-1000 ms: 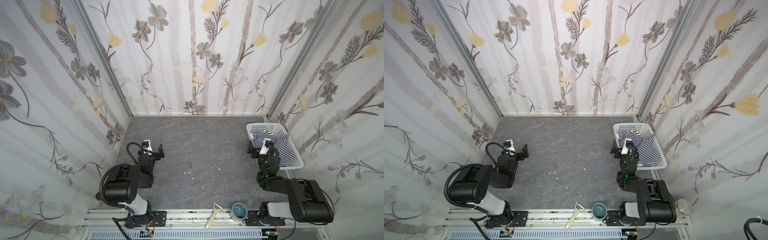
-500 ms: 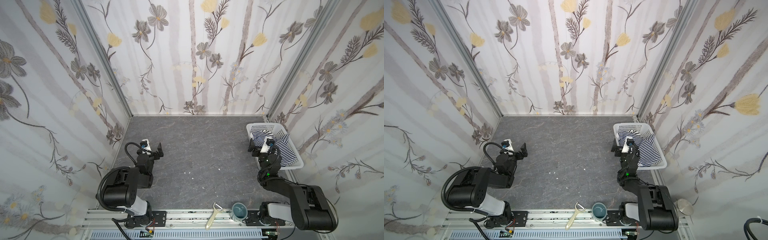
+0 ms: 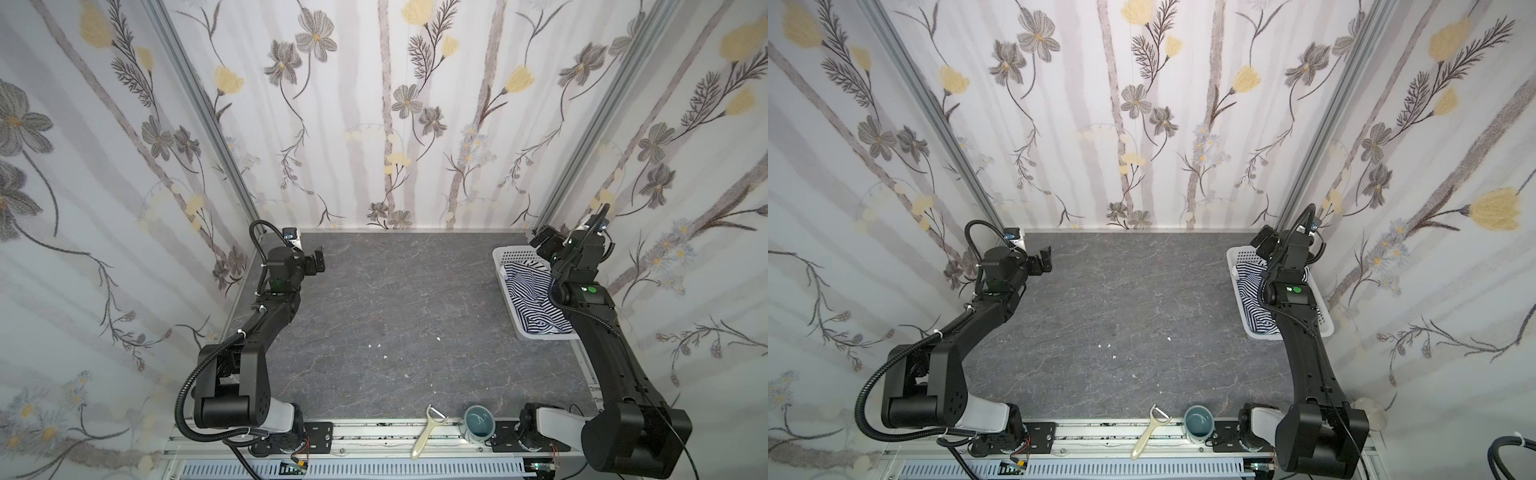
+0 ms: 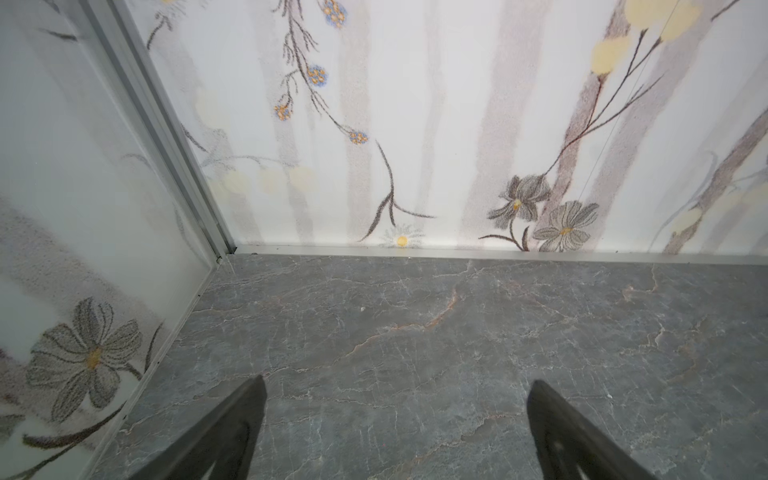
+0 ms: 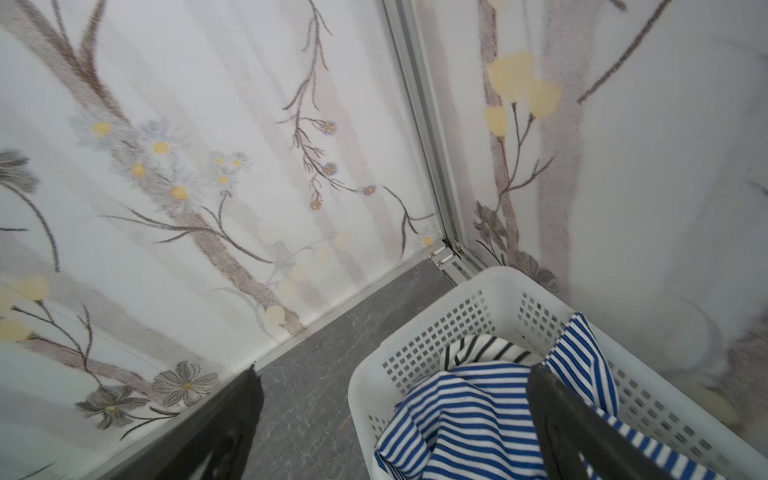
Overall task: Fold and stack the tank tops
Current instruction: 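Reach the right gripper into the white basket toward the striped tank top, then grasp the blue striped tank top with the right gripper and lift it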
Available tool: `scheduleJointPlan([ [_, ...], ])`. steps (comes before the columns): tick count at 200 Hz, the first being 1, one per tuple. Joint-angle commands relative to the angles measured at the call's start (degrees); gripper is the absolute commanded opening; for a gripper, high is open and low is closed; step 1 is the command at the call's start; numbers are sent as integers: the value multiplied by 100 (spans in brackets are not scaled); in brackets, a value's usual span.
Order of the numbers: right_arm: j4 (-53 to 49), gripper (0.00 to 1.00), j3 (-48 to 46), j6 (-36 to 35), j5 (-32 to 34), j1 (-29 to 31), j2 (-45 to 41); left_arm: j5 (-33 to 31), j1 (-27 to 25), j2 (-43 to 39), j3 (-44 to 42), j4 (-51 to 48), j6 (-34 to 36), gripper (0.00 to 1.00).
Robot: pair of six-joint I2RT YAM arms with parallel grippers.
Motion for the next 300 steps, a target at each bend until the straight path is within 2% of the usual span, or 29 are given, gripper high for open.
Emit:
scheduleJointPlan([
  [1, -1763, 100, 129, 508, -296, -364, 84, 219, -12, -16, 326, -1773, 417, 100],
  [20, -2035, 100, -2, 511, -1083, -762, 102, 506, -21, -185, 254, -2170, 606, 100],
  [48, -2271, 98, -345, 253, -1808, -723, 46, 661, -44, -346, -9, -2513, 621, 100],
  [91, -2552, 98, -1153, 192, -1285, -586, -250, 688, -76, -185, -272, -2625, 535, 100],
  [122, -2513, 98, -1640, 145, -1247, -580, -375, 675, -123, -71, -249, -2653, 551, 100],
  [156, -2459, 98, -1777, 111, -1141, -580, -294, 651, -185, -3, -179, -2693, 517, 100],
  [191, -2432, 96, -1671, 115, -751, -580, 37, 578, -221, 24, -217, -2697, 500, 100],
  [233, -2295, 79, -1610, 146, -704, -580, 363, 479, -230, 58, -200, -2698, 488, 100],
  [252, -2197, 66, -1624, 139, -742, -580, 442, 482, -238, 106, -165, -2689, 464, 100],
  [273, -2075, 43, -1652, 131, -847, -580, 521, 491, -248, 166, -126, -2689, 445, 100],
  [300, -2012, 3, -1638, 169, -892, -589, 416, 413, -257, 217, -107, -2689, 457, 100],
])
